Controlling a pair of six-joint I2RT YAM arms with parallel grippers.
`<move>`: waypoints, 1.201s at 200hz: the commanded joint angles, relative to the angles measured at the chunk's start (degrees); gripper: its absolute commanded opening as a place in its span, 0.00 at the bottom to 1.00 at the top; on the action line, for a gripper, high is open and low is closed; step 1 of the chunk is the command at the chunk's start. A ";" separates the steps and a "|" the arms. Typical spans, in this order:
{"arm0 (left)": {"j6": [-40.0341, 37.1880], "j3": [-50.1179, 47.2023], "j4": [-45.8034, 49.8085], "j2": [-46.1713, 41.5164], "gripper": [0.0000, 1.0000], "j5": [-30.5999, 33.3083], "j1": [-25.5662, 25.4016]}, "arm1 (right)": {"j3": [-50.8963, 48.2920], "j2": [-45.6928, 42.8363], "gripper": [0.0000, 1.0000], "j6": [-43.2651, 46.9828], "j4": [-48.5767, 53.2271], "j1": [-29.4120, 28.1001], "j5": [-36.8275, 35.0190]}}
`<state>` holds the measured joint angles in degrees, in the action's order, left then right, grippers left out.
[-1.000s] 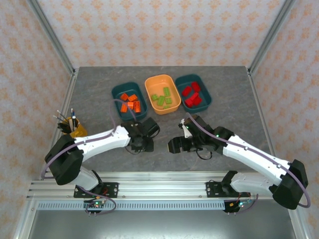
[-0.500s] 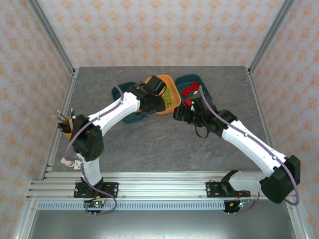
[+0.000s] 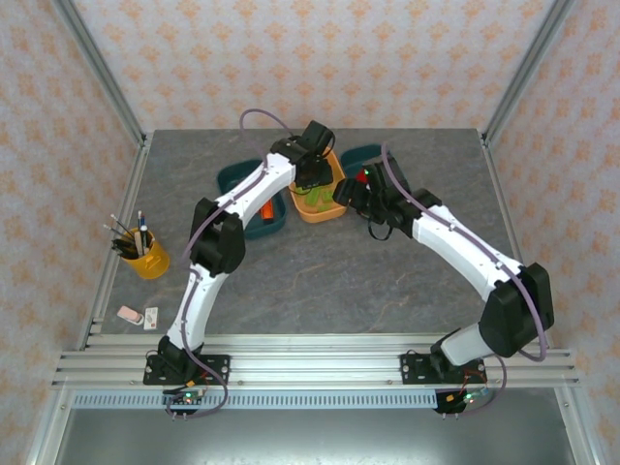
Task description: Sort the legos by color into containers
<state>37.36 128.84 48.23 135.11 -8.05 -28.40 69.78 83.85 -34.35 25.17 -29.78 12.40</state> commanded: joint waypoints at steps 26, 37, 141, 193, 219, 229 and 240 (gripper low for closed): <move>-1.86 11.23 2.75 7.42 0.35 4.33 2.15 | 2.22 1.00 0.78 -1.79 -3.07 2.76 1.57; -1.83 12.84 3.19 9.04 0.35 4.68 2.60 | 2.07 0.70 0.78 -1.69 -2.80 3.38 1.74; -0.19 21.10 1.13 17.00 0.57 3.05 5.11 | -1.40 -1.93 0.80 -1.42 -2.01 4.38 3.59; 0.49 21.11 1.82 11.48 0.64 1.82 5.02 | -2.10 -3.34 0.80 -0.83 -1.18 4.38 3.23; 0.11 20.81 4.44 5.91 0.66 2.67 4.85 | -1.18 -5.45 0.81 1.86 1.64 4.34 -0.03; -0.23 19.45 6.52 3.00 0.67 3.74 4.85 | -0.58 -6.63 0.83 3.35 3.63 4.36 -2.60; -0.61 14.84 7.21 -1.66 0.68 4.14 4.83 | -0.56 -8.76 0.86 4.82 5.12 4.37 -5.71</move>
<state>37.47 147.28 51.35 146.04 -5.96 -23.53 68.45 79.72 -33.56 25.52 -25.56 13.67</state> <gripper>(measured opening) 0.673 0.838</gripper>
